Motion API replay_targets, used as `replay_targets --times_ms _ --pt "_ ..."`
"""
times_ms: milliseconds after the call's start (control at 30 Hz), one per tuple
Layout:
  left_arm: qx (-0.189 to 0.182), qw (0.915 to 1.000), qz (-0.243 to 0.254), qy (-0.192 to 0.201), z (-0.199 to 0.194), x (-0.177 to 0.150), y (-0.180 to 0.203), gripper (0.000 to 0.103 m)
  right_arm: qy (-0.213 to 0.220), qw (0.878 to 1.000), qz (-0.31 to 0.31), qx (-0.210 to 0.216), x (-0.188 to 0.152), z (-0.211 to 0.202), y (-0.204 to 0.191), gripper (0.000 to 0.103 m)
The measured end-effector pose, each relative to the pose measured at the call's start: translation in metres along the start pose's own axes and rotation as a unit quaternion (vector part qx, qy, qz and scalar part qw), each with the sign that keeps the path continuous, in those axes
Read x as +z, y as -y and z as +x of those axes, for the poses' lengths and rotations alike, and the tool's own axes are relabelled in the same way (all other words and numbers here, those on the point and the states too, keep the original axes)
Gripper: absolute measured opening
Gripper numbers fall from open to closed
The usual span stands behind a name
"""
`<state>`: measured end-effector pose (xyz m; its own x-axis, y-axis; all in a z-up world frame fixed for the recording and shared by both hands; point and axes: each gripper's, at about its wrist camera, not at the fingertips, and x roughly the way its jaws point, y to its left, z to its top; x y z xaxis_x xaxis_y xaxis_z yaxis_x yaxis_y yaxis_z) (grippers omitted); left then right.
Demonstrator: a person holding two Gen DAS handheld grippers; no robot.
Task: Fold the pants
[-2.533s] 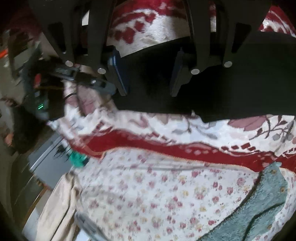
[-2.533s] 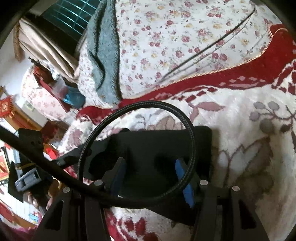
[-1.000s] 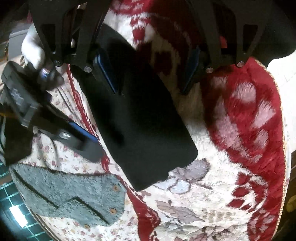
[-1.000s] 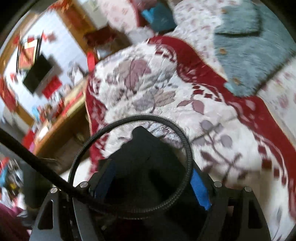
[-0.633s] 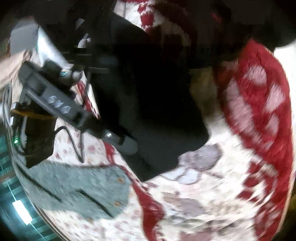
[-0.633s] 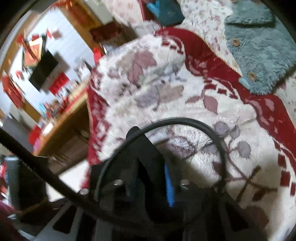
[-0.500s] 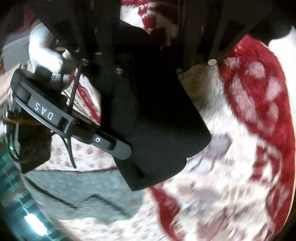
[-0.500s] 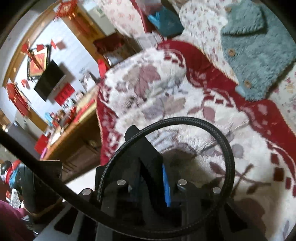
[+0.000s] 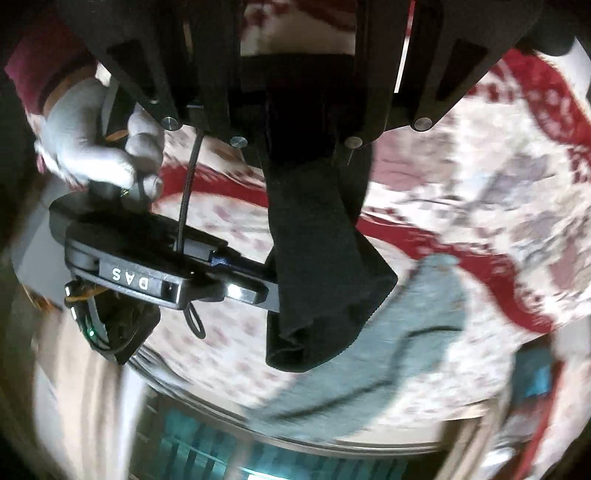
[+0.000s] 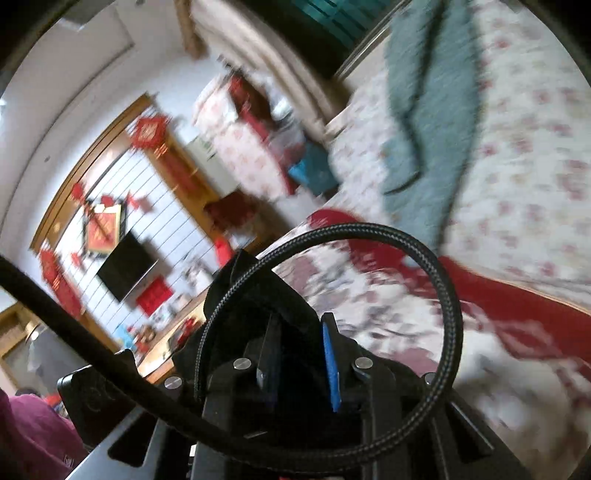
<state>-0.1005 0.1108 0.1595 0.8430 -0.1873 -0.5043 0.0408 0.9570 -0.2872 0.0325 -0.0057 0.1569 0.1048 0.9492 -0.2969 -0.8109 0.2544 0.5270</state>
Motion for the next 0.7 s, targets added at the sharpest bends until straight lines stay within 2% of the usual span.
replay_targets --times_ms 67,133,167,267,333,367,433,467,500,633,700 --pt "-0.023 0.9991 0.023 -0.027 0.02 -0.015 0.031 0.016 0.014 0.999 0.02 -0.035 -0.02 -0.039 0.016 0.019" --pt "-0.026 0.997 0.044 -0.058 0.045 -0.034 0.053 0.016 0.018 0.996 0.053 -0.076 -0.046 -0.071 0.04 0.019" --pt "-0.026 0.9945 0.054 -0.086 0.064 -0.047 0.065 0.019 0.014 0.992 0.069 -0.108 -0.062 -0.083 0.055 0.02" --pt "-0.026 0.9854 0.07 -0.153 0.096 -0.067 0.08 0.023 -0.004 0.969 0.15 -0.197 -0.108 -0.105 0.107 0.019" --pt "-0.035 0.9839 0.067 -0.162 0.095 -0.067 0.08 0.025 -0.009 0.95 0.199 -0.242 -0.129 -0.119 0.128 0.025" --pt "-0.053 0.9828 0.063 -0.165 0.088 -0.063 0.079 0.033 -0.006 0.943 0.212 -0.257 -0.134 -0.125 0.133 0.028" --pt "-0.098 0.9786 0.055 -0.173 0.075 -0.058 0.076 0.046 0.022 0.937 0.232 -0.261 -0.139 -0.146 0.137 0.047" --pt "-0.119 0.9772 0.048 -0.169 0.065 -0.052 0.071 0.046 0.032 0.935 0.238 -0.26 -0.141 -0.154 0.137 0.049" --pt "-0.123 0.9778 0.045 -0.164 0.059 -0.048 0.069 0.046 0.044 0.934 0.244 -0.257 -0.141 -0.163 0.134 0.049" --pt "-0.109 0.9821 0.042 -0.148 0.035 -0.037 0.046 0.046 0.067 0.931 0.247 -0.261 -0.142 -0.19 0.111 0.054" --pt "-0.079 0.9859 0.036 -0.143 0.029 -0.031 0.031 0.046 0.075 0.932 0.248 -0.252 -0.142 -0.198 0.099 0.056"
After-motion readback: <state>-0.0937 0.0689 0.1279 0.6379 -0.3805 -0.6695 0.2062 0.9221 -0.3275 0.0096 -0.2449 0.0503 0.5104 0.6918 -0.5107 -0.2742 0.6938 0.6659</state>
